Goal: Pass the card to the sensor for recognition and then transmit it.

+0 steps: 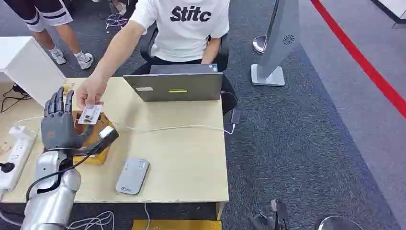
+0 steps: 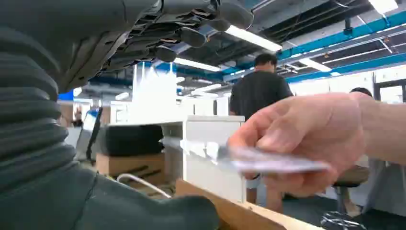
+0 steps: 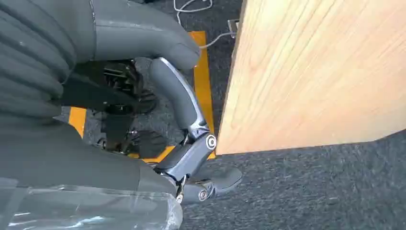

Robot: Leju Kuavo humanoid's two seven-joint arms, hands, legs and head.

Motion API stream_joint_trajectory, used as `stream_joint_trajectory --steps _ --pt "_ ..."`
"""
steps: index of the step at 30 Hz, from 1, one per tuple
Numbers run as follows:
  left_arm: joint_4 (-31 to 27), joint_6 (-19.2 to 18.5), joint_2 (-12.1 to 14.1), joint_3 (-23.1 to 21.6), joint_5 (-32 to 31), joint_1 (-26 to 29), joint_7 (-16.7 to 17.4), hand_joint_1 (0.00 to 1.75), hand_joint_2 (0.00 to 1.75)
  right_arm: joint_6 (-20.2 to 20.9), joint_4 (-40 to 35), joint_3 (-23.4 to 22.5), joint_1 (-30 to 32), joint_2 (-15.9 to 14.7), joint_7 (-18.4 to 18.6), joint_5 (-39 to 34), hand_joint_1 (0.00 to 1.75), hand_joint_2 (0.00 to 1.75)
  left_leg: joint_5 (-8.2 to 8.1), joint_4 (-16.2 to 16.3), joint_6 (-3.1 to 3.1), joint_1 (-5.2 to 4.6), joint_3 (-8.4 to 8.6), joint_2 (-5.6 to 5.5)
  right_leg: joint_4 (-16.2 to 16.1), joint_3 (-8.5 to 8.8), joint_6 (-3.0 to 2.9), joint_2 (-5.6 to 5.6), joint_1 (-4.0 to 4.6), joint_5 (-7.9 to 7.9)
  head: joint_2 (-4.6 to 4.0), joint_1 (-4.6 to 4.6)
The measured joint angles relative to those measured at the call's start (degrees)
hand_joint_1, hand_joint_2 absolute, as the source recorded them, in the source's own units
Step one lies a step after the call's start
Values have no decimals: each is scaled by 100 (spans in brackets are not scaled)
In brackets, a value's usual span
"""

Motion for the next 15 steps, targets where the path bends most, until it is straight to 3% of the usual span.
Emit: stream_joint_trajectory --steps 12,13,15 --pt "1157 234 661 -798 -1247 -951 910 0 175 44 22 118 -118 24 162 107 0 175 7 0 -3 1 -3 -1 4 -3 -2 0 1 2 0 -2" --pt "1209 252 683 -829 -1290 -981 949 175 175 55 24 125 -120 24 164 107 0 175 7 0 -4 1 -3 -1 4 -3 -2 0 1 2 0 0" --pt "1306 269 707 -855 -1314 -1031 951 175 175 63 24 138 -126 24 164 105 0 175 7 0 -4 1 -3 -1 4 -3 -2 0 1 2 0 0"
